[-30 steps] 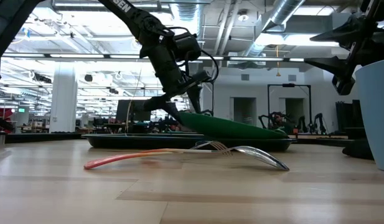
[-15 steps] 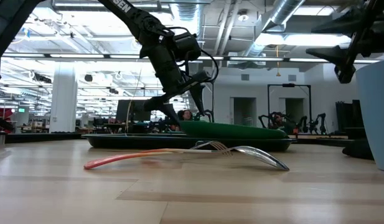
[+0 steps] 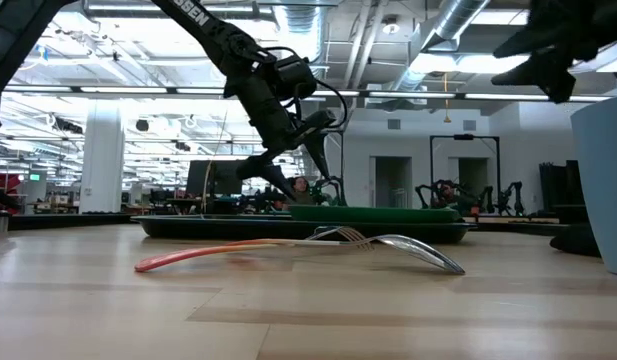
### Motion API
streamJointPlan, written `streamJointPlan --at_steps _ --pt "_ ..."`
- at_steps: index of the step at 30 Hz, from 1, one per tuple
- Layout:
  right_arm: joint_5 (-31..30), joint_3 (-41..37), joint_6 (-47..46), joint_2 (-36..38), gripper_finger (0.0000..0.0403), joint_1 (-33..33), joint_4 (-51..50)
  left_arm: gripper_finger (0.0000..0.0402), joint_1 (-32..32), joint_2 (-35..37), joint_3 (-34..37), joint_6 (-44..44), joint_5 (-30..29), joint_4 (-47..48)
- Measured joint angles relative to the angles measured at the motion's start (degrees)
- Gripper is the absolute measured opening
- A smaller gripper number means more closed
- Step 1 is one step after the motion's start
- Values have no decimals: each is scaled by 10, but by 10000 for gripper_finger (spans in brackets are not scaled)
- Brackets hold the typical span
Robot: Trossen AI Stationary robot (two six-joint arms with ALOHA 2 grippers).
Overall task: Pick and place plate/cup/fork/spoon on tray
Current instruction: Put the blue cup on top of the green plate on the black tray
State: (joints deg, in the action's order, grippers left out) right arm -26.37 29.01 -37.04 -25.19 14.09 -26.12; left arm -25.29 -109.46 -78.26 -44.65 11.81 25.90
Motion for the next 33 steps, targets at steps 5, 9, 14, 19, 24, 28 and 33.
streamJointPlan --at_steps 5,9,14,19,24,28,33 --pt "96 70 -10 -108 228 0 -42 307 1 12 0 21 15 4" --pt "193 107 -60 -191 227 4 -86 307 0 31 0 45 11 8" --pt "276 121 -117 -272 227 35 -116 307 0 61 0 81 10 11" --pt "295 121 -185 -322 227 103 -115 307 3 91 0 125 9 29" --pt "270 121 -244 -355 227 149 -129 307 7 107 0 145 8 40" --pt "259 121 -251 -378 227 160 -126 307 17 116 0 170 17 39" --pt "249 121 -244 -383 227 154 -125 307 67 136 0 203 49 22"
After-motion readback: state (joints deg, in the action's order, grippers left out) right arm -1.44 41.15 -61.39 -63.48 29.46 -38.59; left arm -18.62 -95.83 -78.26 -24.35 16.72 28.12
